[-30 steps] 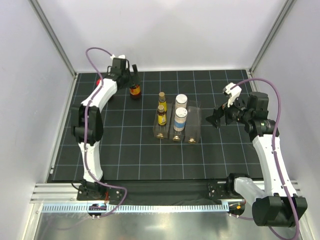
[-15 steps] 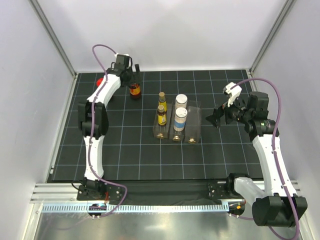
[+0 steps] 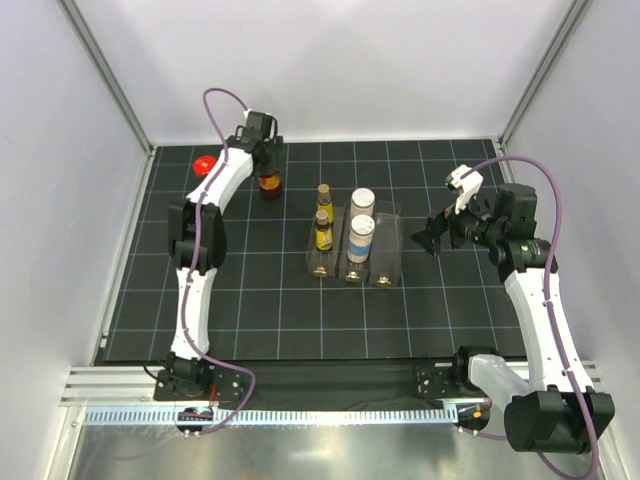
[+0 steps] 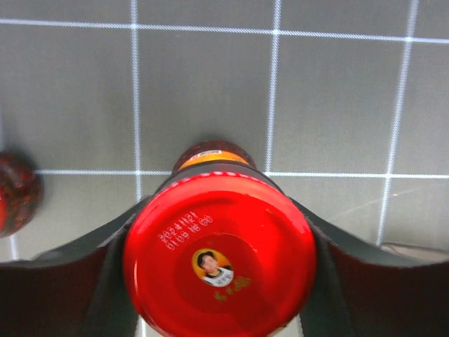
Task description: Organize the condiment bottles
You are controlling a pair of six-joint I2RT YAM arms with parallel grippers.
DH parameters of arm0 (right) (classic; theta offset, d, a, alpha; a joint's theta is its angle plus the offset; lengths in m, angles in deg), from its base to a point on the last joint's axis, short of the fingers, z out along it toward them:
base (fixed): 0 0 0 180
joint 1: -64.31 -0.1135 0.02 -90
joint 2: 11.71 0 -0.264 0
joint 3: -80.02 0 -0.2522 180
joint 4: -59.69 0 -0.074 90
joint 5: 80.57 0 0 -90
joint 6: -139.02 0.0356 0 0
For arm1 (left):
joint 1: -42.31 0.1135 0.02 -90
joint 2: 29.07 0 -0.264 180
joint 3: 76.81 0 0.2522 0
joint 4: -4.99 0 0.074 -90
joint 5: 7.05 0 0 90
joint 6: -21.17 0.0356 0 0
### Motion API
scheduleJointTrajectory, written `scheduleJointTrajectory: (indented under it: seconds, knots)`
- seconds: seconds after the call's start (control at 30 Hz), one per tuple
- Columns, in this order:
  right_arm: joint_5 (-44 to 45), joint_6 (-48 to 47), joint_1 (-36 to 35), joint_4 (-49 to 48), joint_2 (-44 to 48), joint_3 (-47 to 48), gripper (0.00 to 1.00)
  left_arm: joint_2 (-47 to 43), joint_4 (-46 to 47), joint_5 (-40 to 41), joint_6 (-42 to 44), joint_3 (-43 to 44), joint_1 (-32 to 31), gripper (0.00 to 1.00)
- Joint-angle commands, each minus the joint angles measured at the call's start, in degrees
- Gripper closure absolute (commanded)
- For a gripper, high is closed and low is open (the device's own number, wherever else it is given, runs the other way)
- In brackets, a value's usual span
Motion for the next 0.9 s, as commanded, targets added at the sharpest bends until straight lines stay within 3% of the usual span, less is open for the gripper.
scheduleJointTrajectory:
  seconds: [0.0,0.03,0.1,0.23,0.53,0.87]
  knots:
    - [-0.71,0.28,0.27,-1.95,-0.22,-0.18,0.00,-0.46,-0.43,2.03,2.52,2.64,-0.44,0.46]
    - [-0.71,0.19,0.27,-1.95,-0.22,-0.18,0.00,-0.90,-0.35,2.03,2.70,2.46,-0.44,0.69]
    - [-0.62,0.19,0.27,-1.95,-0.05,-0.18,0.00,-1.78,-0.08,2.46,2.96,1.59,-0.44,1.00]
    - [-0.53,0.19,0.27,-1.95,0.04,-0.27,0.00,-7.92,3.42,3.26,3.14,-5.43,-0.44,1.00]
    - [-1.14,0.46,0.27,-2.04,0.57,-0.18,0.00,-32.51,14.67,5.62,3.84,-30.47,-3.69,1.00]
    - [1.40,0.37,0.36,-2.65,1.18,-0.53,0.00,-48.27,14.51,10.11,4.99,-36.83,-16.94,1.00]
